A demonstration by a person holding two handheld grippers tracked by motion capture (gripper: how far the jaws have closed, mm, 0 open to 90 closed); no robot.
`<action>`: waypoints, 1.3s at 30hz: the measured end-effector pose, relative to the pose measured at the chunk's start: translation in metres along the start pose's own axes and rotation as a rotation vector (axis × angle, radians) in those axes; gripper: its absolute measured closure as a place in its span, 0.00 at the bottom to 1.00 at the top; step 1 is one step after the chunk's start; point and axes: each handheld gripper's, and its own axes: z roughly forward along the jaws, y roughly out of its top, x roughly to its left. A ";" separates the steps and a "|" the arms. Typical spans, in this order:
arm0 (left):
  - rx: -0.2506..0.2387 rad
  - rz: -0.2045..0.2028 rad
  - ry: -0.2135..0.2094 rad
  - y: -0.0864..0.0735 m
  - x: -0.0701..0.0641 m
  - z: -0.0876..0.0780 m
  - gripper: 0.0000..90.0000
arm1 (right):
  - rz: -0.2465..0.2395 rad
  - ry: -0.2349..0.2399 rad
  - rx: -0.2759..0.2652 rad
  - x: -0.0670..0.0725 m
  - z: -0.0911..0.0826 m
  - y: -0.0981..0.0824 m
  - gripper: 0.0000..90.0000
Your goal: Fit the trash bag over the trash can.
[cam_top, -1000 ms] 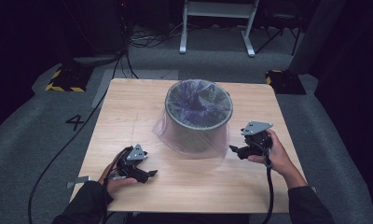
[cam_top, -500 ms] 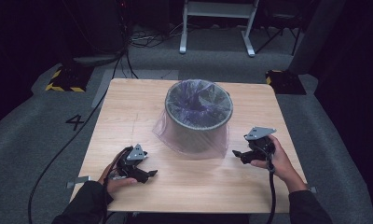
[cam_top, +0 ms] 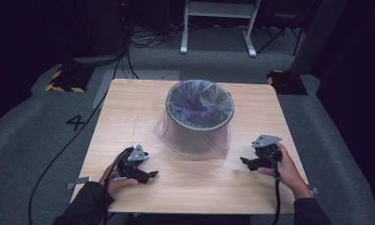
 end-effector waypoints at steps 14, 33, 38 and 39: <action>0.000 0.000 0.000 0.000 0.000 0.000 0.16 | 0.132 0.007 -0.030 -0.007 -0.003 -0.052 0.23; 0.001 -0.003 0.003 0.001 0.000 0.001 0.16 | 0.274 -0.019 -0.116 -0.014 -0.015 -0.099 0.22; 0.001 -0.003 -0.001 0.002 0.000 0.002 0.16 | 0.280 -0.023 -0.115 -0.014 -0.016 -0.100 0.21; 0.001 -0.002 0.002 0.001 0.000 0.002 0.16 | 0.280 -0.023 -0.116 -0.014 -0.016 -0.100 0.21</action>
